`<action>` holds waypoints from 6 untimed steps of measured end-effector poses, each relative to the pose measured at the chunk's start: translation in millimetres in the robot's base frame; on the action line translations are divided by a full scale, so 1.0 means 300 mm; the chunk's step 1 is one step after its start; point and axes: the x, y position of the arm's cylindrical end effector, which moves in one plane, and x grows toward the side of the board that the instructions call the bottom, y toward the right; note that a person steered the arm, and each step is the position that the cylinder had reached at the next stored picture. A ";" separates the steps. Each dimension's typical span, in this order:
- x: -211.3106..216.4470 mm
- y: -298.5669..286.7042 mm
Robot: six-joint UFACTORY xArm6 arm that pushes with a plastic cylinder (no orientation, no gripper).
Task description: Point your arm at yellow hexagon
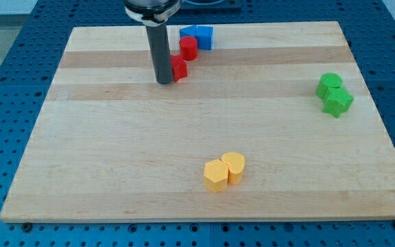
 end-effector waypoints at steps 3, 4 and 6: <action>-0.055 0.063; 0.059 0.052; 0.475 0.025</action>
